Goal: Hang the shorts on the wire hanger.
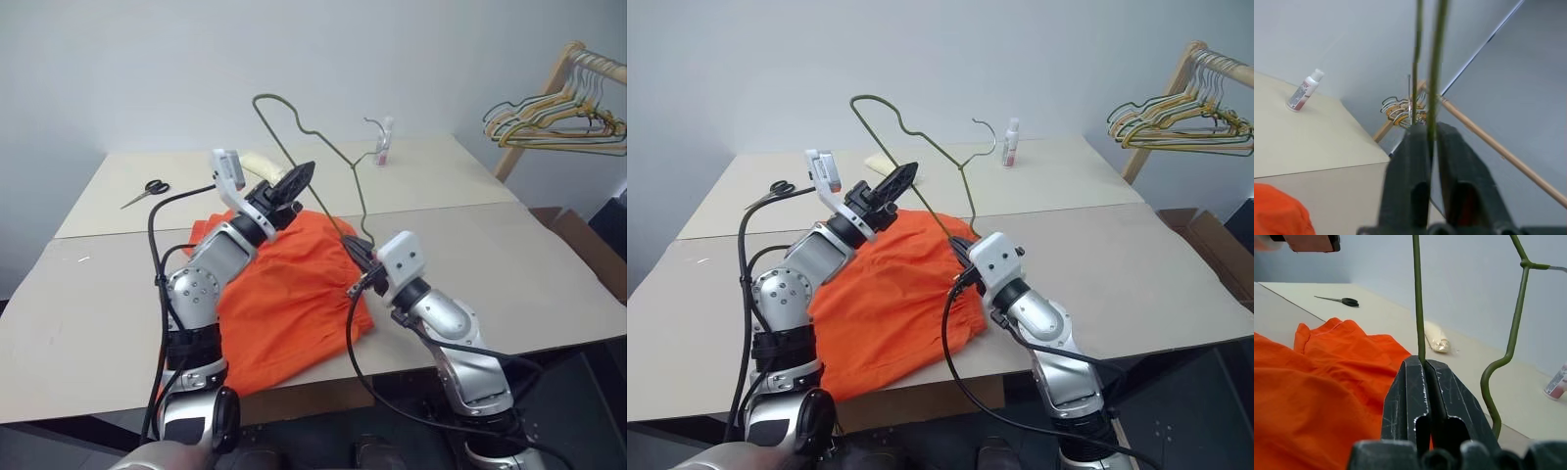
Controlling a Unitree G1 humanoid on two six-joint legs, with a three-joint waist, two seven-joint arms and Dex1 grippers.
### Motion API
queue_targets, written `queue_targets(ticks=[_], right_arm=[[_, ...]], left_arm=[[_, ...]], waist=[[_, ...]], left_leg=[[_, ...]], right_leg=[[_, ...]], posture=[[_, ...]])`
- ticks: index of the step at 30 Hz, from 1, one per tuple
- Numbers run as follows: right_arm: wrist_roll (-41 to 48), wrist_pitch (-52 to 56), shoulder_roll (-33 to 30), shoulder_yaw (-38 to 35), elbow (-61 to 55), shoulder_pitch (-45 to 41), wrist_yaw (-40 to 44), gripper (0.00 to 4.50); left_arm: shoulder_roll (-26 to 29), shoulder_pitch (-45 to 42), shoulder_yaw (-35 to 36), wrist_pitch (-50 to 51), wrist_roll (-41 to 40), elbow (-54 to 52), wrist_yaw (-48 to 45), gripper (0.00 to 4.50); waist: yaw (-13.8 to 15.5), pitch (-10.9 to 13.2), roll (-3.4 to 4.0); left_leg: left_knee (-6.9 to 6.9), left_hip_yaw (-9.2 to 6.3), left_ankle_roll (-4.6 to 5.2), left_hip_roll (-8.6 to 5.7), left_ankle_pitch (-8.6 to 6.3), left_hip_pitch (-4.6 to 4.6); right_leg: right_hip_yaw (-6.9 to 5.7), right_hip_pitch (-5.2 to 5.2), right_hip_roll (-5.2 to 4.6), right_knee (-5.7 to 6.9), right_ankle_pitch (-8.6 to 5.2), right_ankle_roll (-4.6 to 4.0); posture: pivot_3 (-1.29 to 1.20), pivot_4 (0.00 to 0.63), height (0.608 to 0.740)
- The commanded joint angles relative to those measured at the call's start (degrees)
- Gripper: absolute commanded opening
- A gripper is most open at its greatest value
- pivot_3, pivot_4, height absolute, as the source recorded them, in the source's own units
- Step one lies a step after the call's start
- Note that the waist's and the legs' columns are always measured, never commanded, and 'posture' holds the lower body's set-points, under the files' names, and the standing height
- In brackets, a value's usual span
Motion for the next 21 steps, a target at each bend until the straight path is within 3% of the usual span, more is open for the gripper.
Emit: queue_targets(ticks=[1, 4, 5, 8, 13, 16, 21], right_arm=[[-0.32, -1.28, -0.21, 0.15, -1.48, 0.42, -0.06, 0.0], [-1.37, -1.88, -1.13, 0.82, -1.51, 0.34, 0.63, 0.0], [-1.83, -2.57, -1.39, 1.0, -1.23, 0.36, 0.69, 0.55], [-2.37, -4.76, -1.94, 0.88, -0.75, 0.47, 0.82, 1.44], [7.01, -1.75, -2.26, -5.0, -4.76, 1.08, 3.84, 3.25], [19.1, 6.7, -5.78, -11.34, -7.91, 1.64, 8.93, 4.36], [48.32, 25.36, -17.66, -23.73, -7.38, 0.33, 20.2, 4.47]], left_arm=[[1.02, -2.16, -0.71, -1.3, -0.05, -0.51, -1.15, 0.02], [2.06, -2.36, -1.79, -2.51, 2.32, 0.61, -1.74, 0.02], [2.6, -2.28, -2.1, -2.95, 2.73, 0.94, -2.92, 0.0], [4.66, -1.59, -3.35, -6.24, 4.13, 0.6, -10.24, 0.0], [7.21, -4.11, -1.98, -9.09, 2.72, 2.74, -18.28, 0.0], [11.27, -5.1, -2.51, -11.53, 4.12, 4.15, -27.35, 0.0], [15.97, -6.49, 0.08, -11.72, 0.91, 7.92, -37.49, 0.0]], waist=[[0.0, 0.0, 0.0], [-0.03, 0.0, 0.0], [-0.03, 0.0, 0.0], [-0.29, 0.0, 0.0], [-0.13, 0.0, -0.01], [-0.06, 0.0, -0.01], [-0.04, 0.0, -0.01]], left_leg=[[0.0, 0.0, 0.0, 0.0, 0.0, 0.0], [0.0, 0.0, 0.0, -0.02, 0.0, 0.0], [0.0, 0.0, 0.0, -0.02, 0.0, 0.0], [-0.01, 0.01, -0.04, -0.02, 0.02, 0.01], [-0.01, 0.02, -0.19, -0.02, 0.11, 0.0], [0.01, -0.01, 0.05, -0.03, -0.02, 0.0], [0.02, 0.0, 0.17, 0.0, -0.08, 0.05]], right_leg=[[-0.01, 0.01, 0.0, 0.0, 0.0, 0.0], [0.0, 0.01, 0.0, 0.0, 0.0, 0.0], [0.0, 0.02, 0.0, 0.0, 0.0, 0.0], [0.0, -0.01, 0.02, 0.01, 0.0, 0.0], [-0.01, 0.03, 0.0, -0.03, 0.0, -0.01], [-0.04, 0.06, 0.0, -0.04, 0.0, 0.0], [-0.07, 0.16, 0.01, -0.11, 0.0, 0.0]], posture=[[0.0, 0.0, 0.74], [-0.01, 0.0, 0.74], [-0.02, 0.0, 0.74], [-0.02, 0.0, 0.74], [-0.01, 0.0, 0.74], [-0.01, 0.0, 0.74], [-0.01, 0.0, 0.74]])
